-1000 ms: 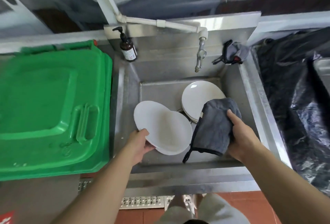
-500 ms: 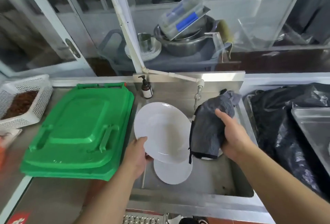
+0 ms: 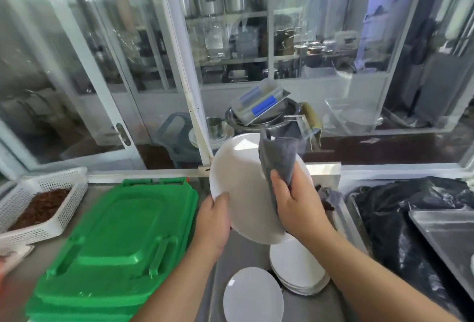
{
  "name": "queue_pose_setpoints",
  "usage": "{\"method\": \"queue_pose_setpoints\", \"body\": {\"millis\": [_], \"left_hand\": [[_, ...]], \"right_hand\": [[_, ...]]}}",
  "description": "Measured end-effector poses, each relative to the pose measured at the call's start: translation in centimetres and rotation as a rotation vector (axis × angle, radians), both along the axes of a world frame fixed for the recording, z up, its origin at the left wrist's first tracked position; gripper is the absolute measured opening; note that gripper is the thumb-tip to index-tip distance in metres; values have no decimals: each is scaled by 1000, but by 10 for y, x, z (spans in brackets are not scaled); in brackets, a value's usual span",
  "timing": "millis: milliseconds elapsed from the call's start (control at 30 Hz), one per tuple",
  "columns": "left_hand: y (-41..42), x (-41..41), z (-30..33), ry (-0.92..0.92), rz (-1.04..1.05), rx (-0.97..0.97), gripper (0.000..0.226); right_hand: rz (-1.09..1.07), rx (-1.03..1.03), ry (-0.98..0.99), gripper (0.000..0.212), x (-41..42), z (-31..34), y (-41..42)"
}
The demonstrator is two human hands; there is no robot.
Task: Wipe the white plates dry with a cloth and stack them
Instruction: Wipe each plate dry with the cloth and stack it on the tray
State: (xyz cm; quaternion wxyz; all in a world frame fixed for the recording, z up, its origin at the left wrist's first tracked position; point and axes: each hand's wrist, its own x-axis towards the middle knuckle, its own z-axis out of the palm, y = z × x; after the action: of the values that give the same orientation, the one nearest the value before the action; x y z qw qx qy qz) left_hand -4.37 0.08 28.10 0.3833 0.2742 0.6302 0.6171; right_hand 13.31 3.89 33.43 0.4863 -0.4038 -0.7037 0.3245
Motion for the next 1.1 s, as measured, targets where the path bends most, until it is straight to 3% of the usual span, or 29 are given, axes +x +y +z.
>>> {"method": "queue_pose_setpoints", "body": {"millis": [67,200,267,367,433,533,733,933,1100], "left_hand": [[3,1,16,66,-49,77,35],[-1,-8,40,162,-220,133,19],[-6,-17,47,232,-246,110,29],[-6,-22,63,265,-251,210,12],[-4,-25,69,266,-245,271,38],[-2,-30,78,331,-272,285,43],[-4,-27,88,256,-110,281,36],[-4,-27,92,282,-89,286,28],[1,-21,91,409,-124,265,23]], "right_hand": [[2,133,-91,14,-20,6,-6],[-4,350,-501,56,-48,6,-20],[47,385,-546,62,-54,13,-20],[77,473,-581,58,-62,33,-14],[60,528,-610,56,-67,45,-8],[-7,579,-623,55,-76,64,9],[-135,481,-561,56,-78,94,55],[-277,225,-449,58,-63,88,78],[-107,134,-364,60,-77,76,51]]}}
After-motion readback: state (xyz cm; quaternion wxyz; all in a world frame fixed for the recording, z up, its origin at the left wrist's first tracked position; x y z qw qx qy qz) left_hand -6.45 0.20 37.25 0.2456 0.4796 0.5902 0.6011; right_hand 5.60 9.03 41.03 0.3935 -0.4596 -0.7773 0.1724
